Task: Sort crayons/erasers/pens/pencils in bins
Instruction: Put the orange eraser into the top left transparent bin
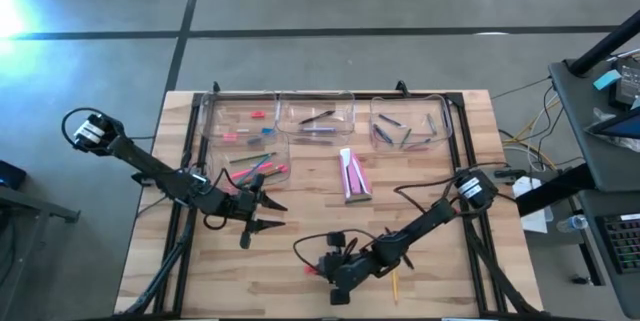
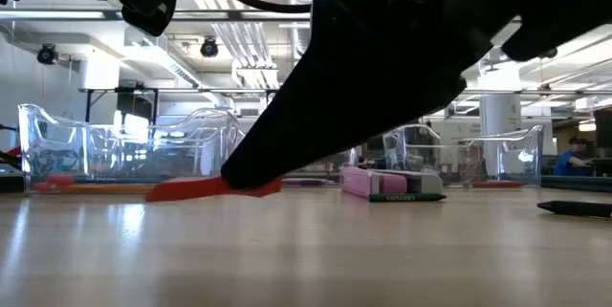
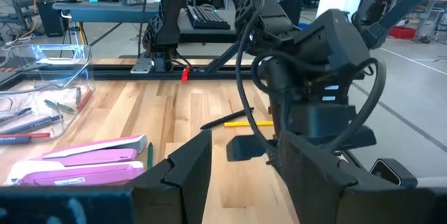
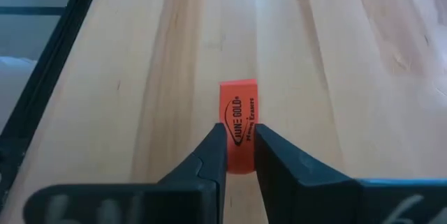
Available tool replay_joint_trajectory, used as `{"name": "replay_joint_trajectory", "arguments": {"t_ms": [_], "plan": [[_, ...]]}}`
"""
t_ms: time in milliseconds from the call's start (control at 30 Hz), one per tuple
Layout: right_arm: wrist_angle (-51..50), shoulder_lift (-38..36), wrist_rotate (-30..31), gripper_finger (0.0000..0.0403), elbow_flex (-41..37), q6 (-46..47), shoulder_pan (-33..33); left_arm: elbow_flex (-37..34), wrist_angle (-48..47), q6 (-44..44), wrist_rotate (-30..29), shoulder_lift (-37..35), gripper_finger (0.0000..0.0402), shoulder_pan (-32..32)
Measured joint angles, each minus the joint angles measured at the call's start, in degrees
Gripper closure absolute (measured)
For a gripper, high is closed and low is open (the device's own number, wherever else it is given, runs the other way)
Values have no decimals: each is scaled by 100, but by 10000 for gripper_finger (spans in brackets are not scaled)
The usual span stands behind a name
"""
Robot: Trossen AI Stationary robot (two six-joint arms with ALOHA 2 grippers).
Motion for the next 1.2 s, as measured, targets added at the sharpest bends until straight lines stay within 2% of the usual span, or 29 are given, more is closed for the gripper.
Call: {"name": "replay_joint_trajectory", "arguments": {"t_ms": [233,433,667,800,933,1100,1200], "plan": [[-15,-56,73,352,8,-83,4,-11,-2,-9,39,0,249,-4],[-75,-295,191,351,13,-255,-7,-13,-170,-265,441,135,249,-4],[-586,-897,753,351,17,-412,-7,56,59,-229,870,1013,249,-11],[-679,-1206,791,351,17,-487,-30,237,215,573,873,1489,249,-171],[-813,-1480,789,351,17,-449,-39,394,591,1556,527,1738,249,-422],[-888,-1652,743,351,17,-351,-44,685,661,2754,-588,1917,249,-797],[-873,-1690,738,351,15,-340,-44,926,666,3320,-878,2159,249,-943]]}}
